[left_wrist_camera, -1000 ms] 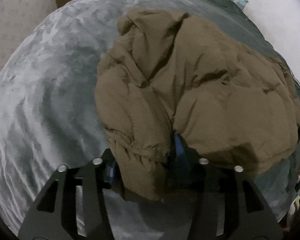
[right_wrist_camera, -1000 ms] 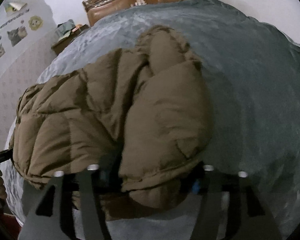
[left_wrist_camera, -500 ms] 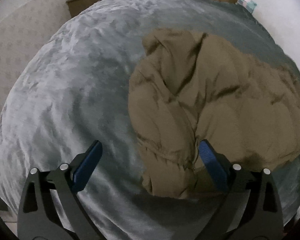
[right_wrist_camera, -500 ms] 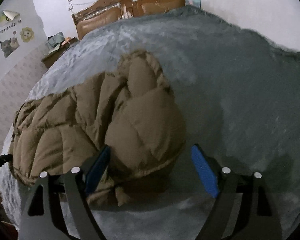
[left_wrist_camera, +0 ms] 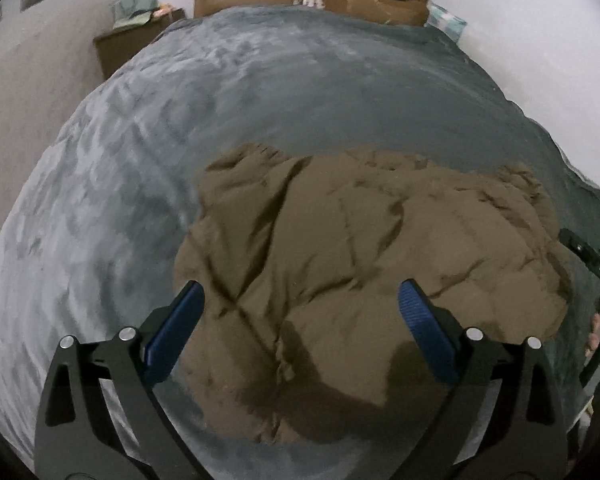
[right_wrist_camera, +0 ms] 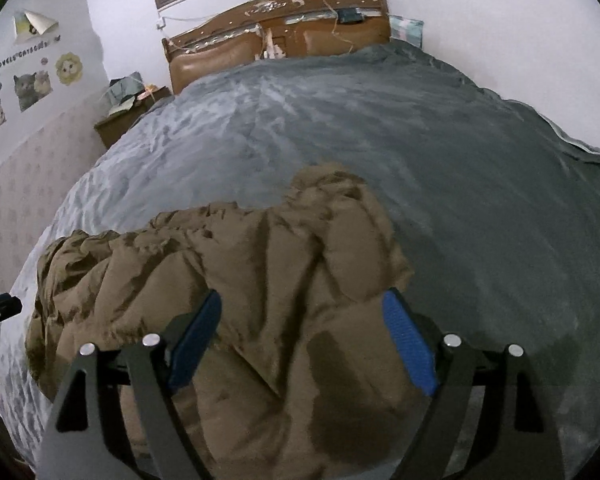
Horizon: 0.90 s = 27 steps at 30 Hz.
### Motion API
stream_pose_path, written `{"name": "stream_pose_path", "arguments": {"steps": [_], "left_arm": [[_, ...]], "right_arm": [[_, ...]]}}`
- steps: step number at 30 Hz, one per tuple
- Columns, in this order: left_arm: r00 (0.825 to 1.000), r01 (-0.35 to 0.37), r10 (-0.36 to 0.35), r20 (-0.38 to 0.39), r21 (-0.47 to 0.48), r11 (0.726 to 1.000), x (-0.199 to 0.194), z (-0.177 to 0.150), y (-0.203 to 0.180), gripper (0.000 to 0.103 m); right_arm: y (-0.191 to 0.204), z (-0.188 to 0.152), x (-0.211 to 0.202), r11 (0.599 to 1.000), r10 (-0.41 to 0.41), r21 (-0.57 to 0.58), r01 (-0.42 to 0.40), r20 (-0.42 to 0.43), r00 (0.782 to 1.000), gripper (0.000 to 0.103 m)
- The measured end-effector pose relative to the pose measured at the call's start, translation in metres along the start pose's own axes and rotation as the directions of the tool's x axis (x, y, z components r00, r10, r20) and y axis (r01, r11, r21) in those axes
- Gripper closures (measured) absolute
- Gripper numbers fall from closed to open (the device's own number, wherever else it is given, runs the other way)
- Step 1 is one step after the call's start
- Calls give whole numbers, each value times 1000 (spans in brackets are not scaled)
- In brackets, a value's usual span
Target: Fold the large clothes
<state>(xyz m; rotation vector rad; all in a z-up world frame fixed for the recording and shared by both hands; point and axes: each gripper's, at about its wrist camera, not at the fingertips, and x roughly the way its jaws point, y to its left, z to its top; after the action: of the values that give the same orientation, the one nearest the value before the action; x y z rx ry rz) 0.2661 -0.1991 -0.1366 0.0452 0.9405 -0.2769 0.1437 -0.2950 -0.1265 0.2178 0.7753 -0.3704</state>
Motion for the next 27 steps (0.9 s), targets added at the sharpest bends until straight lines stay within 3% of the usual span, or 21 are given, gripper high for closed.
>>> {"name": "stream_pose_path", "arguments": {"steps": [3,6,7,8,10,11,13,27], "left_arm": [[1000,-2,2,0,25,1000,6,4,-8,14],[999,7,-6,-33,36,999,20,12,-17,40],[999,7,-5,-41,37,999,20,12,-16,49],[999,5,-4,-48,37,999,23,12,-16,55],[998,4,-2,-62,38,999,32,10,-16,65],[997,0,3,-73,39,999,38,11,-17,75],[993,-17,21,-114,41,999,52,10,-16,83],[962,-20,23,-273,13,1000,137,33,-10,94]], "right_arm": [[10,5,10,1000,10,-20,-10,-12,1000,20],[18,7,16,999,15,-43,-15,-19,1000,25],[20,7,19,998,20,-51,-21,-29,999,37],[22,8,23,998,23,-54,-25,-41,999,43],[24,9,30,998,32,-57,-36,-68,997,64],[25,8,36,997,33,-61,-39,-90,995,69],[28,6,45,997,18,-76,-27,-120,993,81],[27,2,131,993,-82,-103,53,-303,949,94]]}}
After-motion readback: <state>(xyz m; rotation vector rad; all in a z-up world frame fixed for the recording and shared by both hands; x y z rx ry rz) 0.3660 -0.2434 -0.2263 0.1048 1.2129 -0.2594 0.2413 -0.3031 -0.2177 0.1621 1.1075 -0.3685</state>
